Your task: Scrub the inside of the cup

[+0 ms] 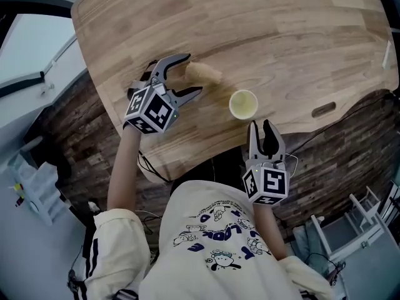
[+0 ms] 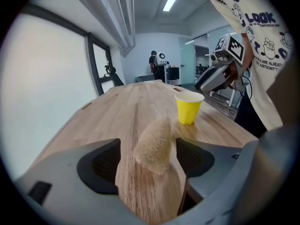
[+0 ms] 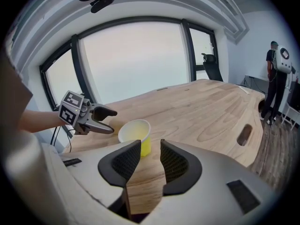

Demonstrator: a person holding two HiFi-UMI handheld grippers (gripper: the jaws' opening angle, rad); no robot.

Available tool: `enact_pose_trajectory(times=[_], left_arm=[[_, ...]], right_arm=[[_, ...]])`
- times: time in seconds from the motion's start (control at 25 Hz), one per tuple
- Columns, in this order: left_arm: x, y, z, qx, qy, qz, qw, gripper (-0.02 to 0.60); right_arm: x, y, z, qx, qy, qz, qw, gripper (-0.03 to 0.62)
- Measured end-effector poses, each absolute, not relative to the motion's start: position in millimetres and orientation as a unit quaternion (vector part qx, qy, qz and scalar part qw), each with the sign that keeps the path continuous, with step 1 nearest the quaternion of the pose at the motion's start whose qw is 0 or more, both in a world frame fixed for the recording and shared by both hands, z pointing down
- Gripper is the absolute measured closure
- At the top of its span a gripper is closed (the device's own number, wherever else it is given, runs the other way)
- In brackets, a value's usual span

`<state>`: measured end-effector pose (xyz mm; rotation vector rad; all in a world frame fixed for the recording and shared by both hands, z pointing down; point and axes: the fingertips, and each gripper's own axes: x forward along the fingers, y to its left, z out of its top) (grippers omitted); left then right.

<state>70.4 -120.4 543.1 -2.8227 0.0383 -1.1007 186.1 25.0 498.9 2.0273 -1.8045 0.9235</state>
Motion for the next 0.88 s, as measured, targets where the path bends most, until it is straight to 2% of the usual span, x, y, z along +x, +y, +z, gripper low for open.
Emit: enact_pose_trajectory(times=[0.52,0.68,0.88], left_arm=[[72,-116,566,-0.924,-0.010,-0.382,0.025,0.222],[74,-120,566,-0.925,-0.004,-0.378,0.022,0.268],[74,-118,569,-0.922,-0.008,-0.387,0.032,0.294]], right_arm=[[182,26,508,0.688,-0.629,0.330,0.149,0.484],[182,24,509,0.689,-0.628,0.331,0.148,0.484],[179,23,511,0.686,-0.629,0.334,0.148,0.484]])
